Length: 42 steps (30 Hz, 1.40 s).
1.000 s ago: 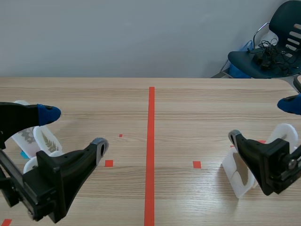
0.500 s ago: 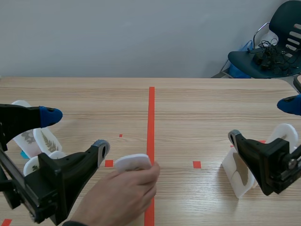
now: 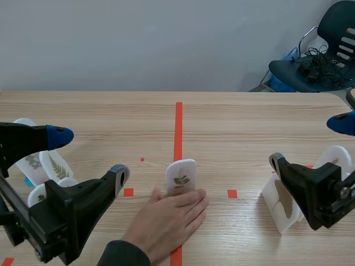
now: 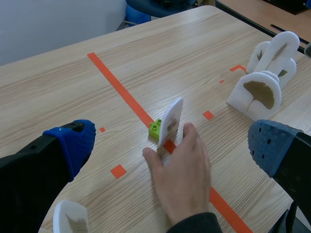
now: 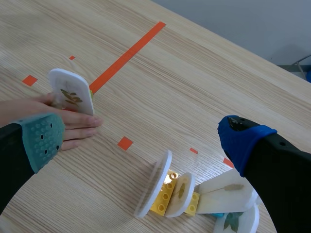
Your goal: Do the leaf sorting experiment
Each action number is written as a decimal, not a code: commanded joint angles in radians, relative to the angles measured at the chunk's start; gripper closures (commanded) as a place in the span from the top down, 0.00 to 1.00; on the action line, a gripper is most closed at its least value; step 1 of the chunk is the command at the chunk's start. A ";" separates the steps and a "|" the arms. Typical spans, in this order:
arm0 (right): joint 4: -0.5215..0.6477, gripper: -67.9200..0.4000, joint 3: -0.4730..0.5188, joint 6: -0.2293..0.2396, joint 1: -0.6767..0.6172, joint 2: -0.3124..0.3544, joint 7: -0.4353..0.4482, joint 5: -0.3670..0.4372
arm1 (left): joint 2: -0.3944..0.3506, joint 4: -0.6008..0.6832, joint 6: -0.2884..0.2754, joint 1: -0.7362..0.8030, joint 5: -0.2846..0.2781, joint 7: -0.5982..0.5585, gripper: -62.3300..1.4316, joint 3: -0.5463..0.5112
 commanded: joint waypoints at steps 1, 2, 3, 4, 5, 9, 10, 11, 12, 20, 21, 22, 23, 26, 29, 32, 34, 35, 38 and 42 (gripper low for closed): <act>0.018 1.00 0.013 -0.007 0.009 0.000 0.015 0.011 | 0.004 0.009 -0.002 -0.003 -0.010 -0.005 1.00 0.001; 0.018 1.00 0.013 -0.007 0.009 0.000 0.015 0.011 | 0.004 0.009 -0.006 -0.003 -0.010 -0.001 1.00 0.002; 0.018 1.00 0.013 -0.007 0.009 0.000 0.015 0.011 | 0.003 0.009 -0.011 -0.003 -0.010 -0.001 1.00 0.005; 0.018 1.00 0.013 -0.007 0.009 0.000 0.015 0.011 | 0.002 0.009 -0.016 -0.003 -0.010 -0.002 1.00 0.008; 0.018 1.00 0.013 -0.007 0.010 0.000 0.015 0.011 | 0.002 0.009 -0.019 -0.003 -0.010 -0.002 1.00 0.013; 0.018 1.00 0.013 -0.007 0.010 0.000 0.015 0.011 | 0.003 -0.002 -0.029 -0.039 0.037 -0.005 1.00 0.063; 0.018 1.00 0.013 -0.007 0.010 0.000 0.015 0.011 | 0.005 -0.013 -0.029 -0.058 0.062 -0.005 1.00 0.083; 0.018 1.00 0.013 -0.007 0.010 0.000 0.014 0.011 | 0.005 -0.028 -0.028 -0.081 0.087 -0.009 1.00 0.107; 0.018 1.00 0.013 -0.007 0.010 0.000 0.015 0.011 | 0.006 -0.047 -0.028 -0.104 0.109 -0.019 1.00 0.131; 0.018 1.00 0.013 -0.007 0.009 0.000 0.015 0.011 | 0.072 -0.305 0.021 -0.342 0.315 -0.056 1.00 0.320; 0.018 1.00 0.013 -0.007 0.009 0.000 0.015 0.011 | 0.085 -0.342 0.021 -0.377 0.335 -0.055 1.00 0.339; 0.018 1.00 0.013 -0.007 0.009 0.000 0.015 0.011 | 0.099 -0.377 0.021 -0.410 0.349 -0.055 1.00 0.358; 0.018 1.00 0.013 -0.007 0.010 0.000 0.015 0.011 | 0.112 -0.412 0.021 -0.441 0.351 -0.055 1.00 0.377; 0.018 1.00 0.013 -0.007 0.010 0.000 0.015 0.011 | 0.155 -0.506 0.022 -0.527 0.351 -0.055 1.00 0.431; 0.018 1.00 0.013 -0.007 0.009 0.000 0.015 0.011 | 0.204 -0.604 0.036 -0.602 0.412 -0.052 1.00 0.479; 0.018 1.00 0.013 -0.007 0.009 0.000 0.015 0.011 | 0.246 -0.714 0.076 -0.668 0.441 -0.052 1.00 0.519; 0.018 1.00 0.013 -0.007 0.009 0.000 0.015 0.011 | 0.272 -0.785 0.097 -0.707 0.440 -0.052 1.00 0.536; 0.018 1.00 0.013 -0.007 0.009 0.000 0.015 0.011 | 0.283 -0.819 0.104 -0.726 0.440 -0.052 1.00 0.540; 0.018 1.00 0.013 -0.007 0.009 0.000 0.015 0.011 | 0.311 -0.898 0.104 -0.768 0.440 -0.052 1.00 0.544; 0.018 1.00 0.013 -0.007 0.009 0.000 0.015 0.011 | 0.321 -0.927 0.103 -0.781 0.439 -0.051 0.98 0.544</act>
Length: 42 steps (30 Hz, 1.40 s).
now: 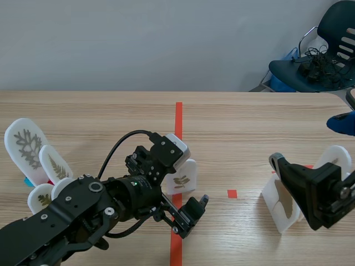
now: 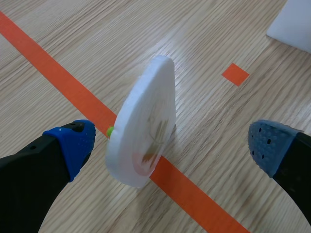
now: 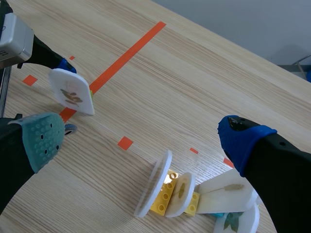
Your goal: Do the leaf sorting experiment
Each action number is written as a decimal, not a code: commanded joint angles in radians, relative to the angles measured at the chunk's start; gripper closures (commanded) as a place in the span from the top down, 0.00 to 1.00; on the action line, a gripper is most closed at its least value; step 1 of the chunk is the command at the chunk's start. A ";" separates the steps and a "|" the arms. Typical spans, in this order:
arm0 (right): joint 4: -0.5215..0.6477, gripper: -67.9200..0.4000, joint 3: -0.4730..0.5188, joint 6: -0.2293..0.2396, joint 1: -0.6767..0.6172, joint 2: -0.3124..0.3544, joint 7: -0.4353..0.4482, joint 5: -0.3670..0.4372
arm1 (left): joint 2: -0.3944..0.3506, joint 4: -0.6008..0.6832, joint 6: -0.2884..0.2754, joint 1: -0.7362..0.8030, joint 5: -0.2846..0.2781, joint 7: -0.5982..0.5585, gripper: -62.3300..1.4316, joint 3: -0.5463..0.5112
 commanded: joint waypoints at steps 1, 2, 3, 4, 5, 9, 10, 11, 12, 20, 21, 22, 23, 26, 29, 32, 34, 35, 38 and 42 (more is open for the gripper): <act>0.018 1.00 0.013 -0.007 0.009 0.000 0.015 0.011 | 0.002 0.048 -0.003 0.004 -0.010 -0.013 0.86 -0.007; 0.018 1.00 0.013 -0.007 0.009 0.000 0.015 0.011 | 0.001 0.048 -0.003 0.004 -0.010 -0.013 0.74 -0.007; 0.018 1.00 0.013 -0.007 0.009 0.000 0.015 0.011 | 0.001 0.048 -0.003 0.004 -0.010 -0.013 0.62 -0.007; 0.018 1.00 0.013 -0.007 0.009 0.000 0.015 0.011 | 0.001 0.048 -0.003 0.004 -0.010 -0.013 0.53 -0.007; 0.018 1.00 0.013 -0.007 0.009 0.000 0.015 0.011 | 0.001 0.048 -0.003 0.004 -0.010 -0.013 0.46 -0.007; 0.018 1.00 0.013 -0.007 0.009 0.000 0.014 0.011 | 0.001 0.060 -0.003 0.010 -0.011 -0.010 0.25 -0.007; 0.018 1.00 0.013 -0.007 0.009 0.000 0.014 0.011 | 0.001 0.070 -0.003 0.012 -0.018 0.000 0.21 -0.007; 0.018 1.00 0.013 -0.007 0.009 0.000 0.014 0.011 | 0.001 0.085 -0.003 0.018 -0.029 0.011 0.17 -0.007; 0.018 1.00 0.013 -0.007 0.009 0.000 0.014 0.011 | 0.000 0.105 -0.003 0.024 -0.032 0.021 0.14 -0.007; 0.018 1.00 0.013 -0.007 0.009 0.000 0.014 0.011 | -0.044 0.426 -0.002 0.142 -0.128 0.189 0.11 -0.011; 0.018 1.00 0.013 -0.007 0.009 0.000 0.014 0.011 | -0.056 0.478 -0.002 0.166 -0.134 0.207 0.11 -0.018; 0.018 1.00 0.013 -0.007 0.009 0.000 0.015 0.011 | -0.069 0.526 -0.002 0.193 -0.134 0.217 0.11 -0.027; 0.018 1.00 0.013 -0.007 0.009 0.000 0.015 0.011 | -0.082 0.574 -0.002 0.223 -0.134 0.227 0.11 -0.041; 0.018 1.00 0.013 -0.007 0.009 0.000 0.014 0.011 | -0.120 0.696 0.022 0.324 -0.167 0.227 0.11 -0.101; 0.018 1.00 0.013 -0.007 0.009 0.000 0.014 0.011 | -0.146 0.802 0.078 0.431 -0.214 0.226 0.11 -0.190; 0.018 1.00 0.013 -0.007 0.009 0.000 0.014 0.011 | -0.151 0.886 0.106 0.520 -0.237 0.226 0.11 -0.297; 0.018 1.00 0.013 -0.007 0.009 0.000 0.014 0.011 | -0.151 0.930 0.106 0.571 -0.265 0.226 0.11 -0.377; 0.018 1.00 0.013 -0.007 0.009 0.000 0.014 0.011 | -0.151 0.950 0.107 0.594 -0.279 0.225 0.11 -0.420; 0.018 1.00 0.013 -0.007 0.009 0.000 0.014 0.011 | -0.151 1.006 0.124 0.647 -0.347 0.225 0.11 -0.554; 0.018 1.00 0.013 -0.007 0.009 0.000 0.014 0.011 | -0.151 1.006 0.137 0.680 -0.421 0.230 0.11 -0.738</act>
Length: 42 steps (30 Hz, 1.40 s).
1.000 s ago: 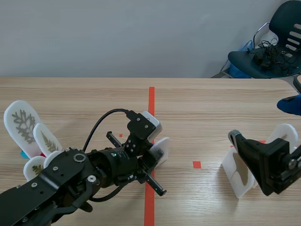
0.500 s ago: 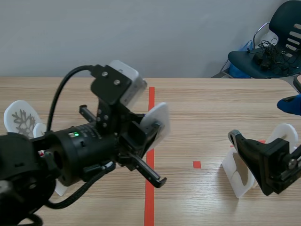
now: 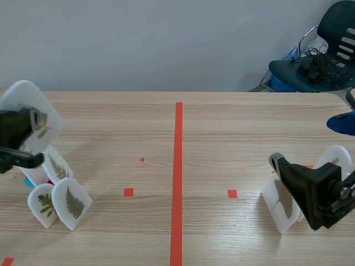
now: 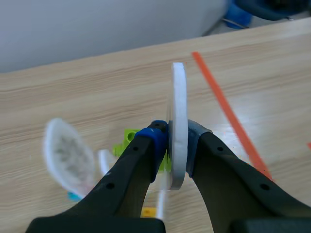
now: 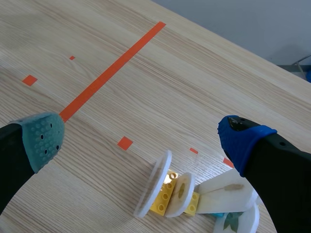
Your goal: Do the leaf sorting experiment
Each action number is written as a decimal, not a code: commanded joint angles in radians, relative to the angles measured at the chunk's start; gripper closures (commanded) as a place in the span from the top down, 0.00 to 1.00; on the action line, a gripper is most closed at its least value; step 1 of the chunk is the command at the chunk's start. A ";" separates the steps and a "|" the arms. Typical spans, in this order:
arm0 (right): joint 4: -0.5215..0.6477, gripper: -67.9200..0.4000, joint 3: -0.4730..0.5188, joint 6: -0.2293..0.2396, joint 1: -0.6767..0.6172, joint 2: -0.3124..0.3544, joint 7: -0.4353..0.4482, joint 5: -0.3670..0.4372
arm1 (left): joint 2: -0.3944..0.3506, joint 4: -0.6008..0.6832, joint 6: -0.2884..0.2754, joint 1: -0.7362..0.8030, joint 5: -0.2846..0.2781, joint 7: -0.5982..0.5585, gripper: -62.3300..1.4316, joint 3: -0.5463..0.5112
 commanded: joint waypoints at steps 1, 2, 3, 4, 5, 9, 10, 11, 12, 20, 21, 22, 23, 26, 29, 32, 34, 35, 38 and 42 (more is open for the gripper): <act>0.018 1.00 0.013 -0.007 0.009 -0.001 0.015 0.011 | 0.002 -0.027 0.002 0.000 -0.029 -0.010 0.11 -0.039; 0.018 1.00 0.013 -0.007 0.009 -0.001 0.015 0.011 | 0.002 -0.040 0.005 0.005 -0.040 -0.010 0.11 -0.076; 0.018 1.00 0.013 -0.007 0.009 0.000 0.015 0.011 | 0.002 -0.056 0.005 0.005 -0.045 -0.010 0.11 -0.110; 0.018 1.00 0.013 -0.007 0.009 0.000 0.015 0.011 | 0.001 -0.077 0.005 0.005 -0.057 -0.010 0.11 -0.142; 0.018 1.00 0.013 -0.007 0.009 0.000 0.014 0.011 | -0.002 -0.100 0.005 0.005 -0.078 -0.011 0.11 -0.171; 0.018 1.00 0.013 -0.007 0.009 0.000 0.014 0.011 | -0.038 -0.208 0.004 0.003 -0.142 -0.021 0.11 -0.218; 0.018 1.00 0.013 -0.007 0.009 0.000 0.014 0.011 | -0.046 -0.235 0.003 0.002 -0.145 -0.032 0.11 -0.218; 0.018 1.00 0.013 -0.007 0.009 0.000 0.015 0.011 | -0.051 -0.265 -0.001 -0.002 -0.146 -0.050 0.11 -0.218; 0.018 1.00 0.013 -0.007 0.010 -0.001 0.015 0.011 | -0.055 -0.292 -0.016 -0.009 -0.146 -0.072 0.11 -0.218; 0.018 1.00 0.013 -0.007 0.010 0.000 0.015 0.011 | -0.078 -0.523 -0.069 -0.152 -0.167 -0.081 0.11 -0.181; 0.018 1.00 0.013 -0.007 0.010 0.000 0.015 0.011 | -0.082 -0.549 -0.072 -0.169 -0.167 -0.083 0.11 -0.169; 0.018 1.00 0.013 -0.007 0.010 0.000 0.015 0.011 | -0.082 -0.571 -0.072 -0.185 -0.166 -0.084 0.11 -0.159; 0.018 1.00 0.013 -0.007 0.010 0.000 0.015 0.011 | -0.083 -0.592 -0.073 -0.203 -0.161 -0.088 0.11 -0.149; 0.018 1.00 0.013 -0.007 0.010 0.000 0.015 0.011 | -0.084 -0.648 -0.078 -0.243 -0.134 -0.098 0.11 -0.121; 0.018 1.00 0.013 -0.007 0.010 0.000 0.015 0.011 | -0.084 -0.699 -0.080 -0.268 -0.105 -0.110 0.11 -0.097; 0.018 1.00 0.013 -0.007 0.010 0.000 0.015 0.011 | -0.085 -0.740 -0.080 -0.270 -0.080 -0.153 0.11 -0.080; 0.018 1.00 0.013 -0.007 0.010 0.000 0.015 0.011 | -0.085 -0.764 -0.080 -0.270 -0.062 -0.165 0.11 -0.074; 0.018 1.00 0.013 -0.007 0.010 0.000 0.015 0.011 | -0.084 -0.776 -0.080 -0.270 -0.054 -0.171 0.11 -0.074; 0.018 1.00 0.013 -0.007 0.010 0.000 0.015 0.011 | -0.088 -0.806 -0.088 -0.270 -0.054 -0.175 0.11 -0.074; 0.018 1.00 0.013 -0.007 0.010 0.000 0.015 0.011 | -0.096 -0.818 -0.117 -0.270 -0.054 -0.206 0.23 -0.074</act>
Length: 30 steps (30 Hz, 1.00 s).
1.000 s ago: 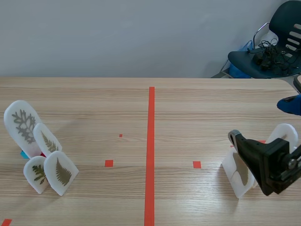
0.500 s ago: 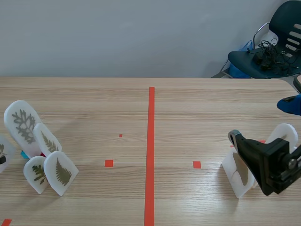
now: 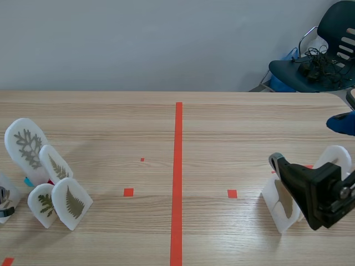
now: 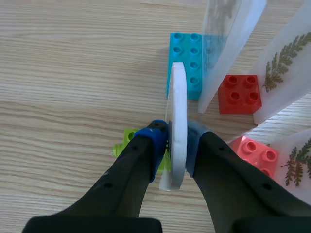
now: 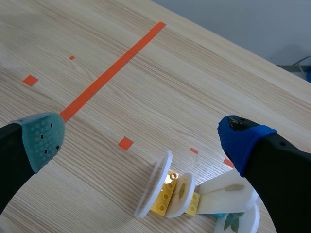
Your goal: Do the leaf sorting experiment
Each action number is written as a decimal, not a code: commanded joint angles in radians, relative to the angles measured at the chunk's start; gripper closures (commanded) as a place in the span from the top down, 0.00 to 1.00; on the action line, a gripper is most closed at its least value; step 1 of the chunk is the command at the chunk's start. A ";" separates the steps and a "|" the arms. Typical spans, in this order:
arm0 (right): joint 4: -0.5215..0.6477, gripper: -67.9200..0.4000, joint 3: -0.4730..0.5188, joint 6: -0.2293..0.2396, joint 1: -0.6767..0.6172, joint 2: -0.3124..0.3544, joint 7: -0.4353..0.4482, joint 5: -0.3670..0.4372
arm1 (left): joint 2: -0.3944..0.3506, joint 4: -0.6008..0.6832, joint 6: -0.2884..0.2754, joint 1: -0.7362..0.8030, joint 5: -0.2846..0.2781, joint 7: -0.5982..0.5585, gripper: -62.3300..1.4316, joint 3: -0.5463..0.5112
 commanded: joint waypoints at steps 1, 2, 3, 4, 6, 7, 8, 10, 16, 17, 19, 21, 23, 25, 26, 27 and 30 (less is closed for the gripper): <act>0.018 1.00 0.013 -0.007 0.010 0.000 0.015 0.011 | -0.020 0.024 -0.019 0.001 -0.006 -0.020 0.31 -0.007; 0.018 1.00 0.013 -0.007 0.010 0.000 0.015 0.011 | -0.020 0.024 -0.027 0.001 -0.006 -0.024 0.41 -0.007; 0.018 1.00 0.013 -0.007 0.010 0.000 0.015 0.011 | -0.022 0.024 -0.027 0.001 -0.006 -0.034 0.54 -0.007; 0.018 1.00 0.013 -0.007 0.010 0.000 0.015 0.011 | -0.023 0.024 -0.027 0.001 -0.006 -0.040 0.64 -0.007; 0.018 1.00 0.013 -0.007 0.010 0.000 0.015 0.011 | -0.037 0.024 -0.026 0.002 -0.006 -0.046 0.78 -0.007; 0.018 1.00 0.013 -0.007 0.010 0.000 0.015 0.011 | -0.047 0.026 -0.027 0.002 -0.007 -0.046 0.80 -0.009; 0.018 1.00 0.013 -0.007 0.010 0.000 0.015 0.011 | -0.058 0.033 -0.027 0.002 -0.010 -0.045 0.80 -0.013; 0.018 1.00 0.013 -0.007 0.010 0.000 0.015 0.011 | -0.082 0.064 -0.027 0.007 -0.010 -0.043 0.80 -0.032; 0.018 1.00 0.013 -0.008 0.012 0.000 0.016 0.011 | -0.167 0.251 -0.133 0.064 -0.076 -0.004 0.97 -0.132; 0.018 1.00 0.013 -0.008 0.012 0.000 0.016 0.011 | -0.179 0.293 -0.188 0.082 -0.101 0.000 1.00 -0.153; 0.018 1.00 0.013 -0.011 0.012 0.000 0.016 0.011 | -0.191 0.373 -0.309 0.121 -0.156 0.002 1.00 -0.191; 0.018 1.00 0.013 -0.011 0.012 0.000 0.015 0.011 | -0.193 0.448 -0.396 0.152 -0.223 0.026 1.00 -0.207; 0.019 1.00 0.013 -0.011 0.012 0.000 0.015 0.011 | -0.193 0.523 -0.468 0.183 -0.280 0.057 1.00 -0.206; 0.028 1.00 0.016 -0.011 0.011 0.000 0.006 0.011 | -0.192 0.586 -0.481 0.214 -0.306 0.075 1.00 -0.188; 0.037 1.00 0.021 -0.011 0.011 0.000 -0.005 0.012 | -0.190 0.614 -0.481 0.227 -0.306 0.081 1.00 -0.176; 0.050 1.00 0.027 -0.011 0.011 0.000 -0.014 0.012 | -0.190 0.637 -0.481 0.239 -0.306 0.087 1.00 -0.159; 0.095 1.00 0.057 -0.019 0.006 0.000 -0.052 0.012 | -0.182 0.689 -0.481 0.265 -0.306 0.098 1.00 -0.102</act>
